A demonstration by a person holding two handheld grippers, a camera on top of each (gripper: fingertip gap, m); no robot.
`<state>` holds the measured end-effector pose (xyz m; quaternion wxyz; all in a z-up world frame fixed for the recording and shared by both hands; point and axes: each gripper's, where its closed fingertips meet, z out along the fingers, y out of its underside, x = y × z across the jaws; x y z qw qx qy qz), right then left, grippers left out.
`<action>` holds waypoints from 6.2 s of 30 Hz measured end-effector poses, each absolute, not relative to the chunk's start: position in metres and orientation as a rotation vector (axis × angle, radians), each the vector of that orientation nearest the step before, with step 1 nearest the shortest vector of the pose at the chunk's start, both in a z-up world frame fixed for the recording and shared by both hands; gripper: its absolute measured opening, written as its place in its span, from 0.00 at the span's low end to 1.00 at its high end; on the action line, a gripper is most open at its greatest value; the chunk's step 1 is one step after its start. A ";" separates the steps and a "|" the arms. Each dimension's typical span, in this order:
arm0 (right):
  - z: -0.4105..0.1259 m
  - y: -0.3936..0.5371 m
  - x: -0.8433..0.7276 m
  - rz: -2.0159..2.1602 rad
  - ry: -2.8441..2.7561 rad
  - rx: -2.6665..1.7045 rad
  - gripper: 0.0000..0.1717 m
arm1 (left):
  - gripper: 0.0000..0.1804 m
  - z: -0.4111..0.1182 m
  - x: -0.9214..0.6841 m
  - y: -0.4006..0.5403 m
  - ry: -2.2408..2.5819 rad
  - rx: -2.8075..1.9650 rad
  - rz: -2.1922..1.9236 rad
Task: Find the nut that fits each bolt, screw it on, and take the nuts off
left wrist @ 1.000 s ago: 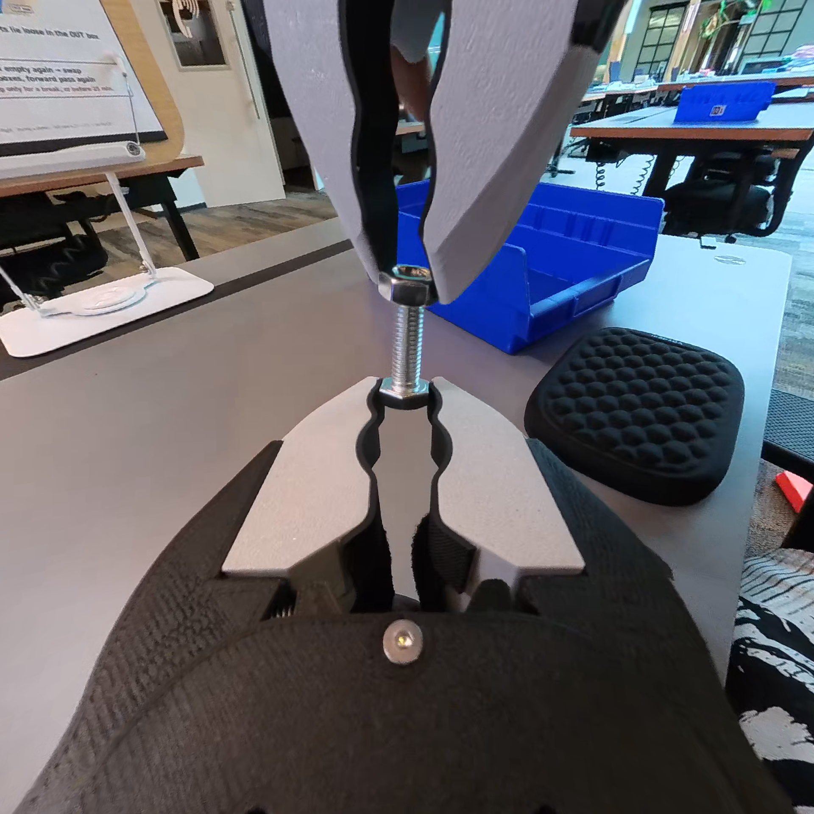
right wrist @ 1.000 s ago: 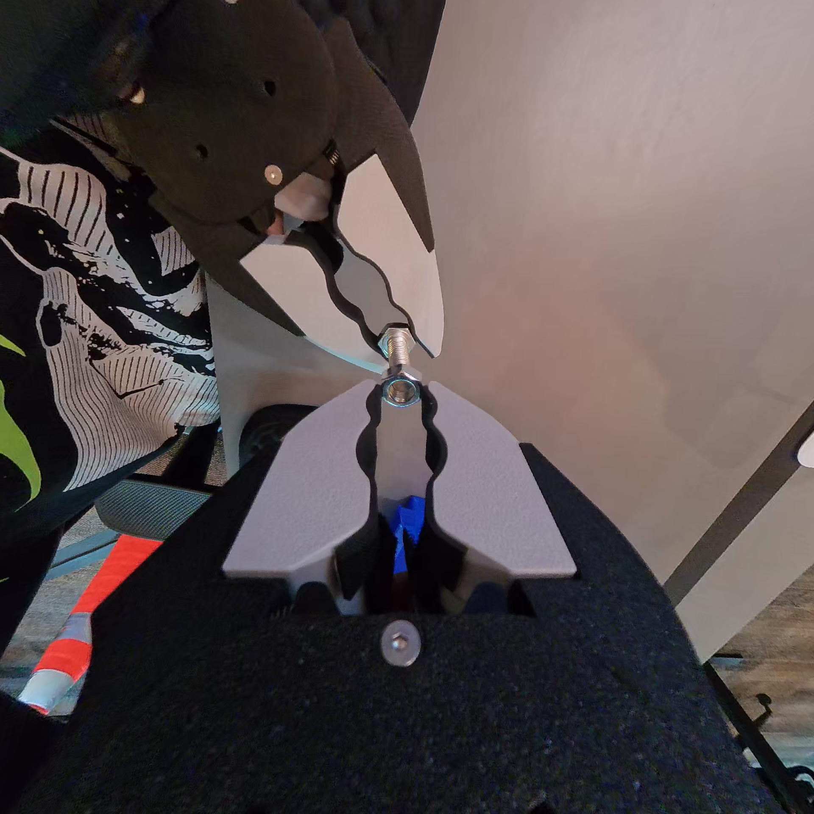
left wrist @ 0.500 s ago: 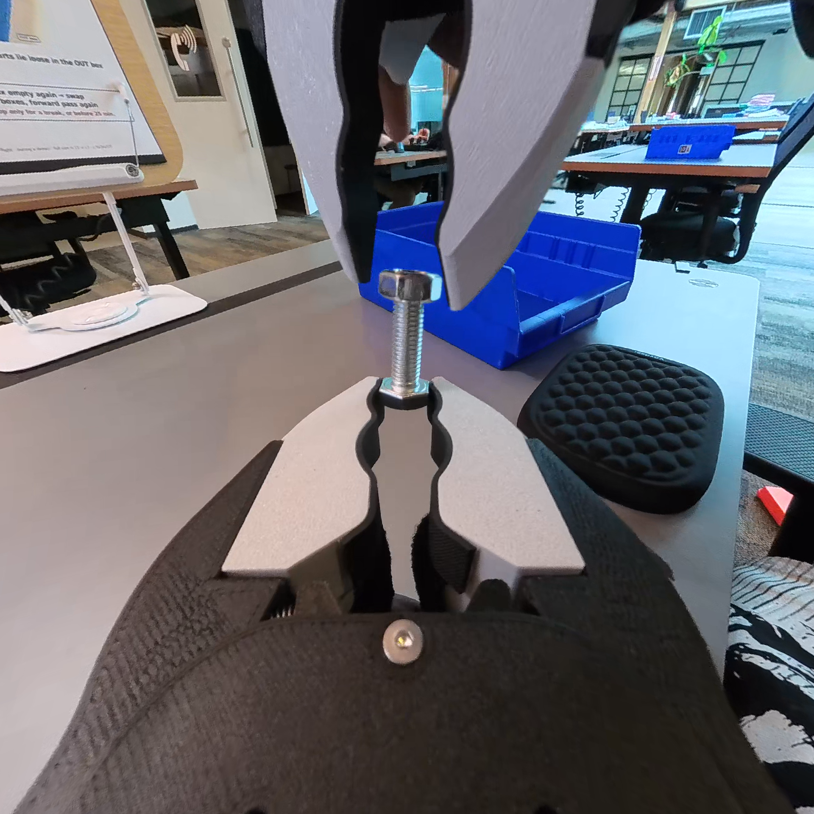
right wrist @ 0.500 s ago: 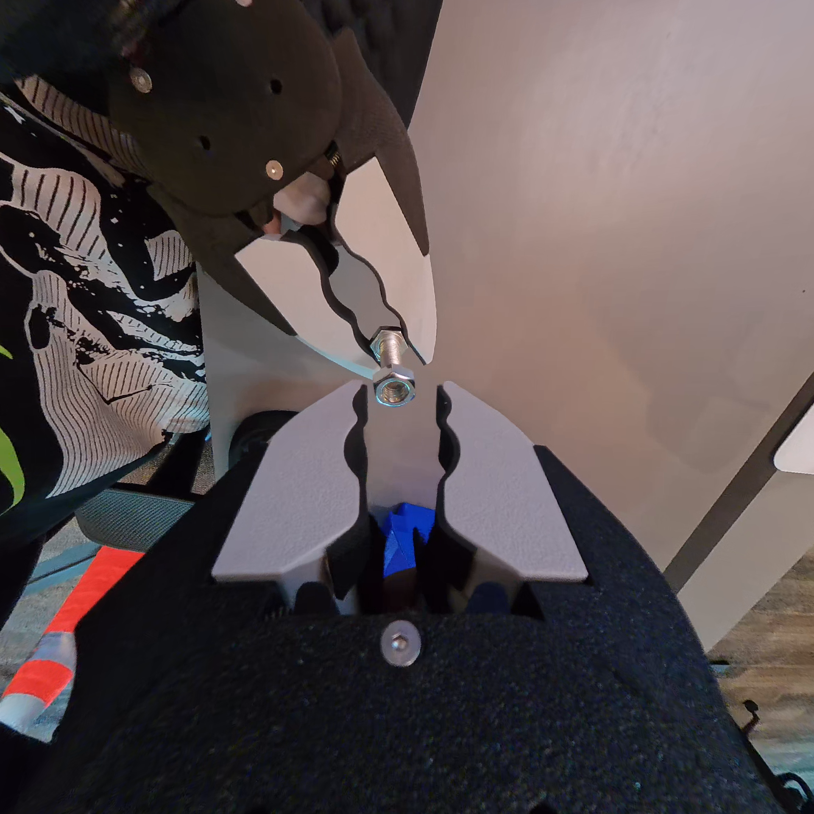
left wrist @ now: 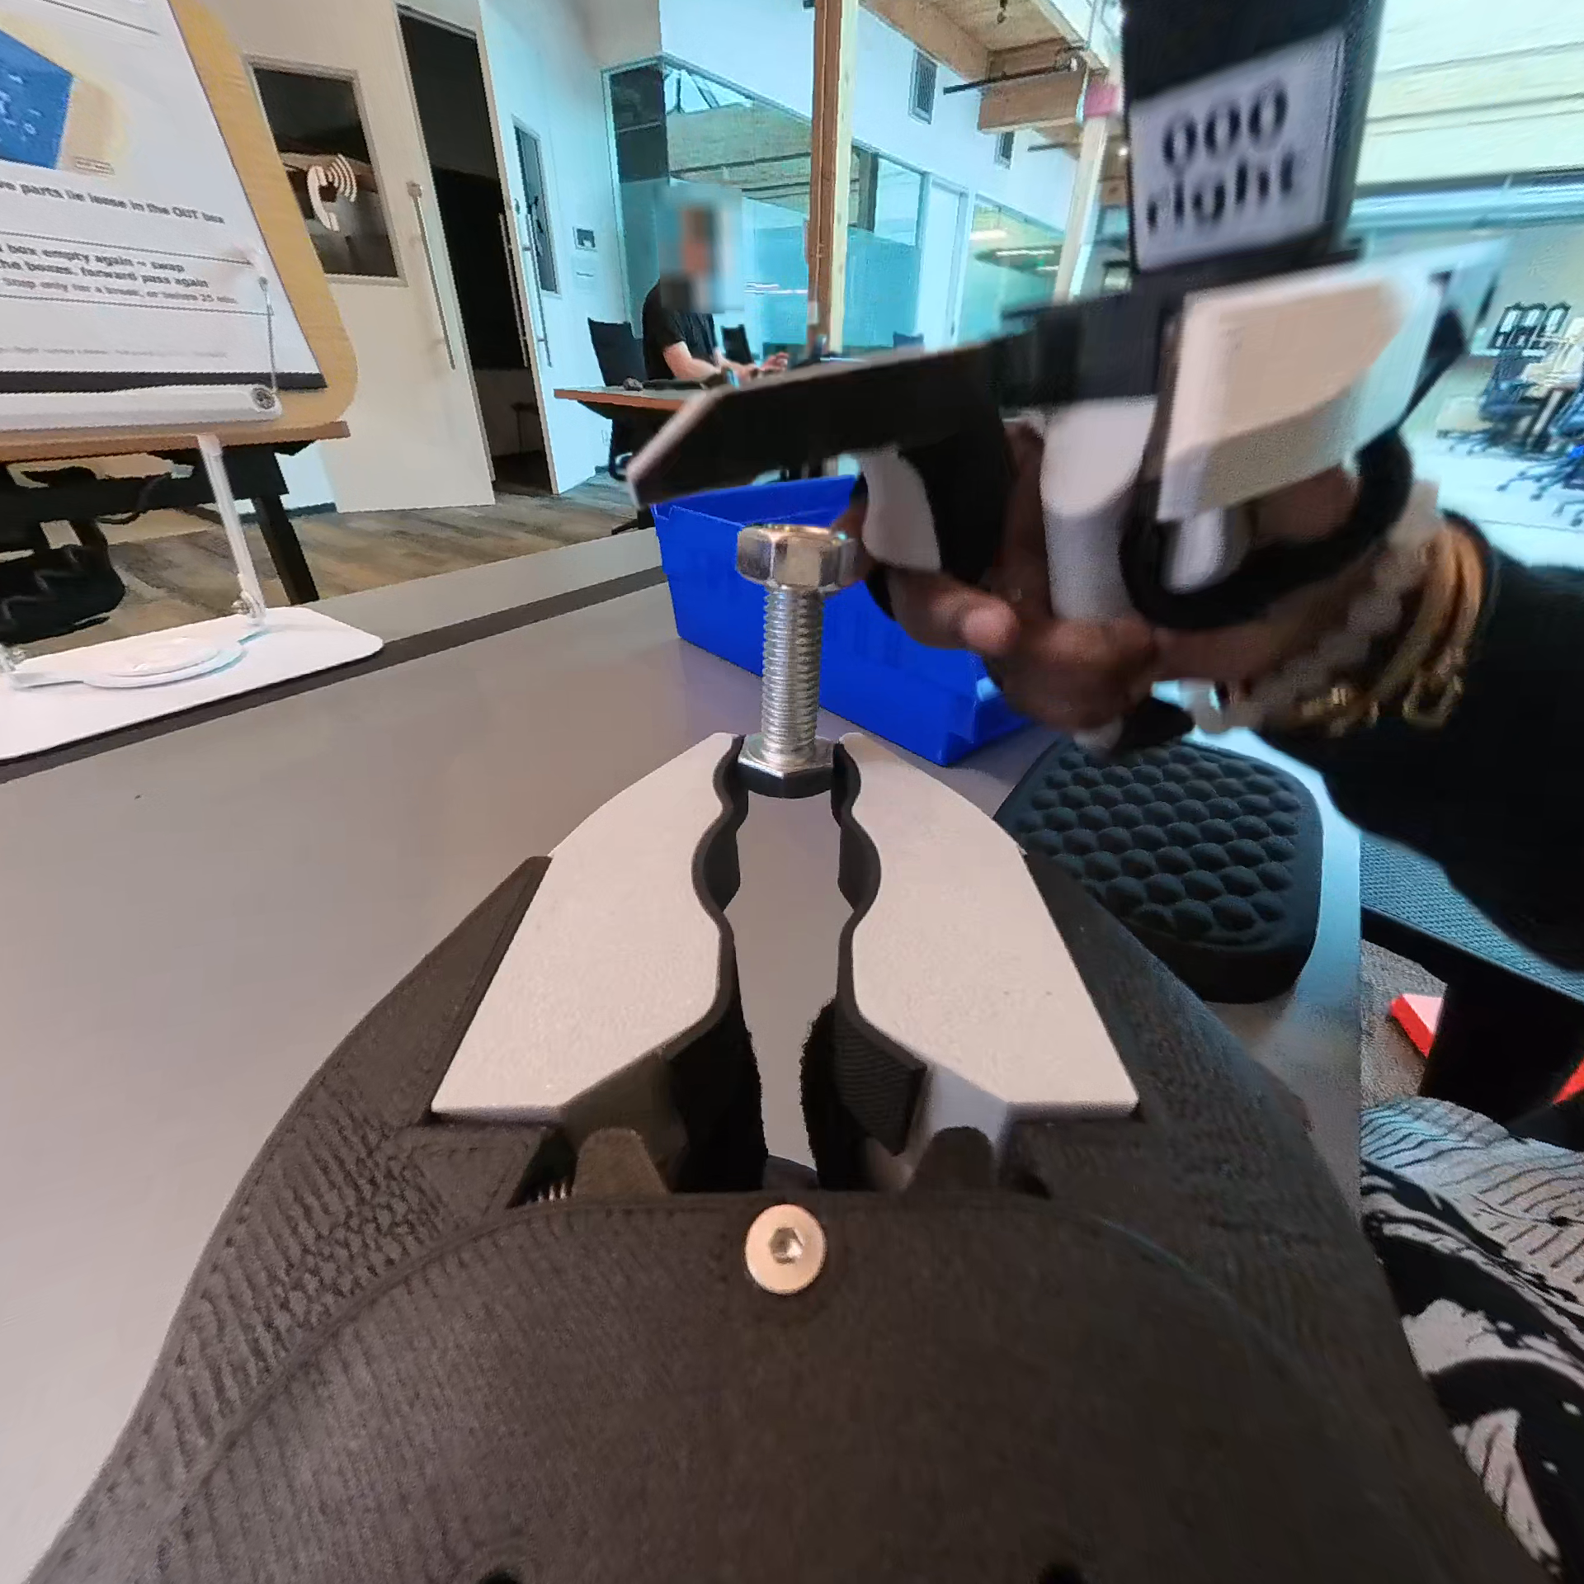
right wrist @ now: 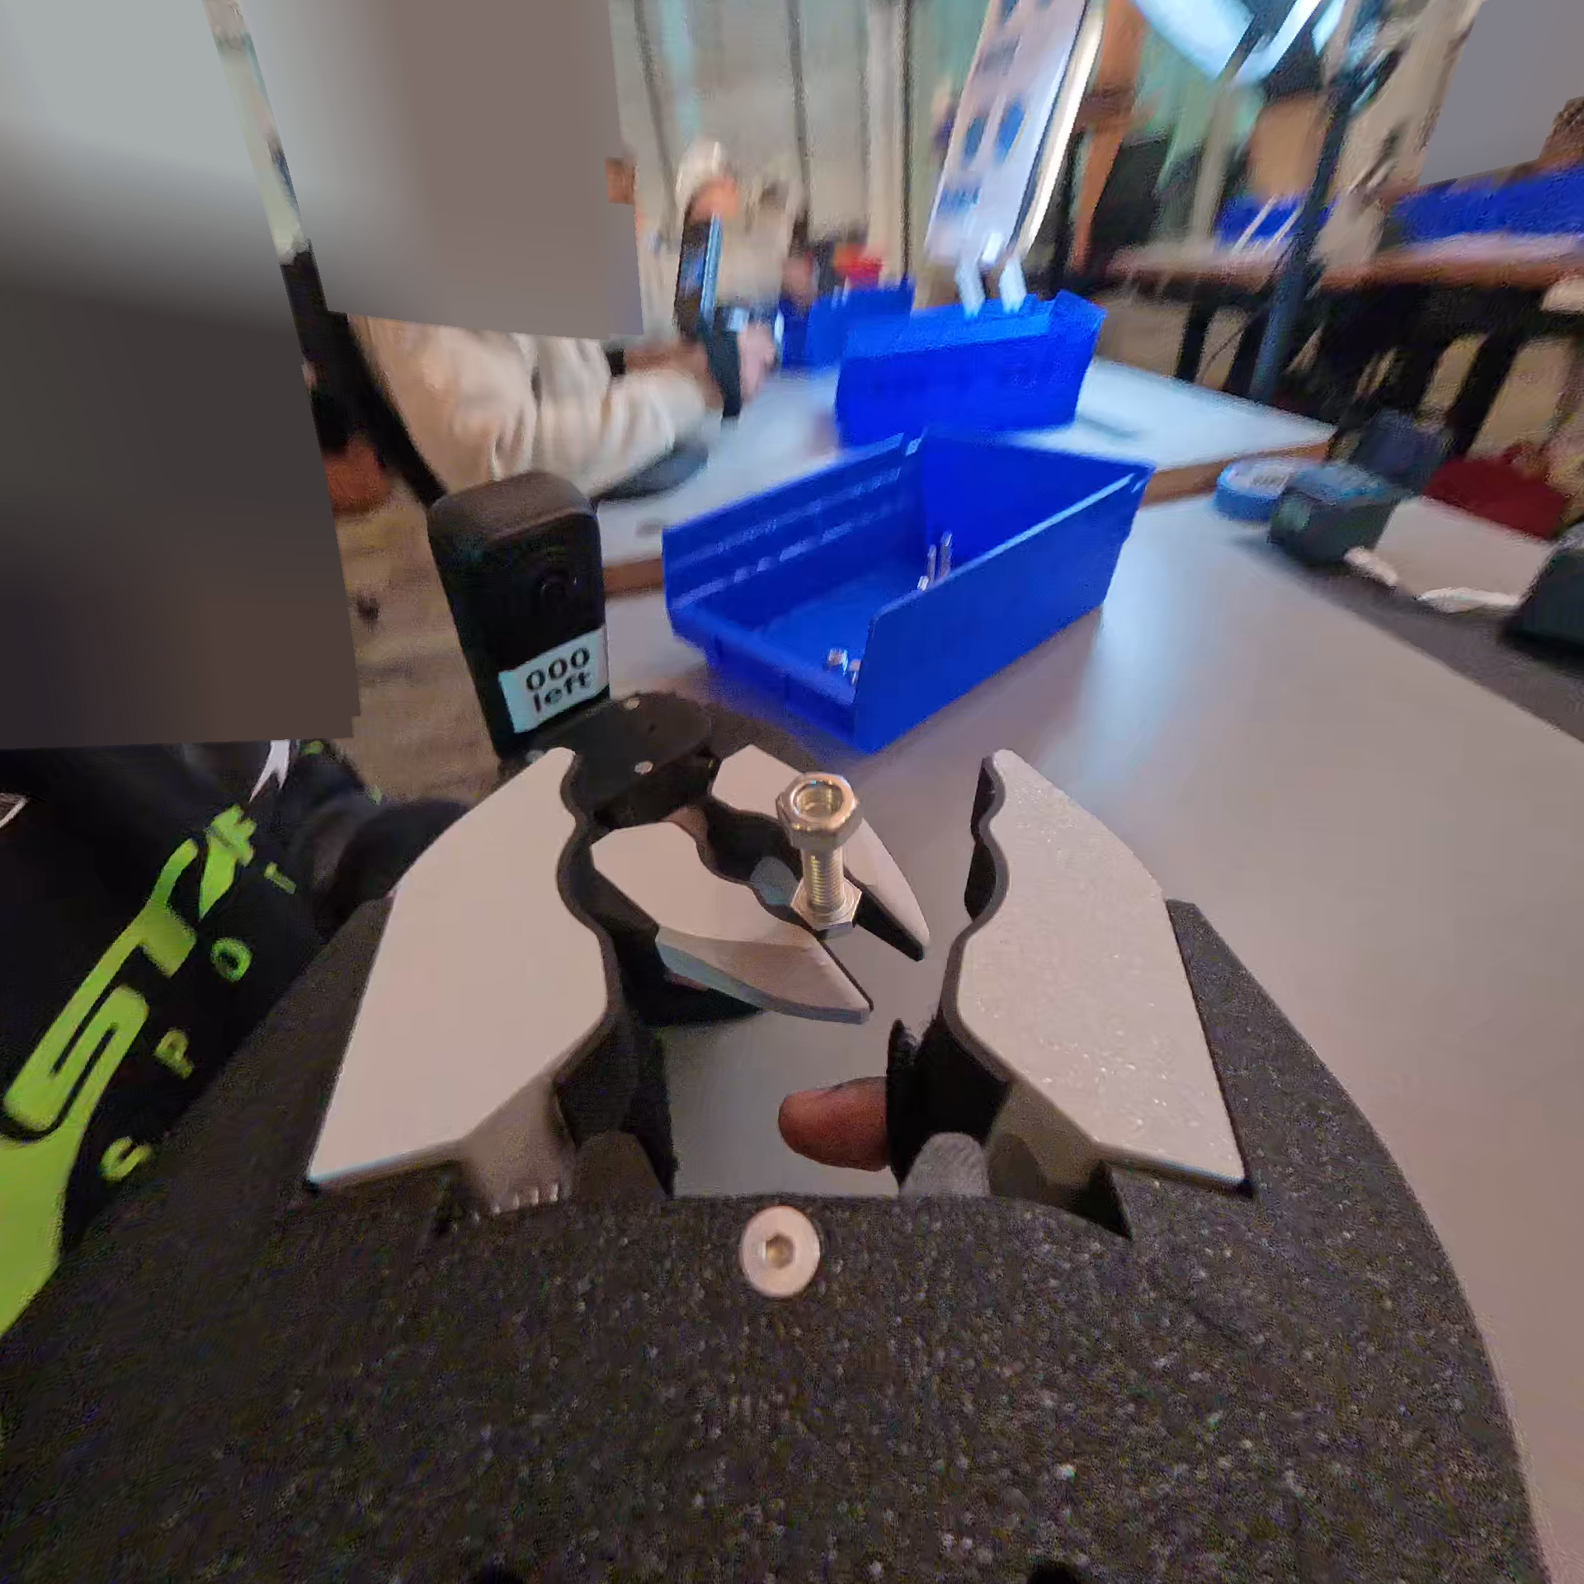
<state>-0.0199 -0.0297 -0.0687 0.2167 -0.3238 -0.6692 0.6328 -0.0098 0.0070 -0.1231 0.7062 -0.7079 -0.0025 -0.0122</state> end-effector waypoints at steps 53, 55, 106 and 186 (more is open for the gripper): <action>-0.084 -0.050 -0.023 1.779 -1.632 -0.884 0.46 | 0.10 -0.136 -0.020 0.007 -0.069 -1.619 -0.048; -0.084 -0.048 -0.019 1.779 -1.623 -0.890 0.45 | 0.10 -0.136 -0.020 0.007 -0.076 -1.618 -0.051; -0.086 -0.035 0.003 1.705 -1.464 -0.882 0.33 | 0.10 -0.139 -0.020 0.009 -0.074 -1.637 -0.047; -0.089 -0.043 -0.030 1.712 -1.474 -0.993 0.50 | 0.10 -0.141 -0.013 0.009 -0.015 -1.648 -0.048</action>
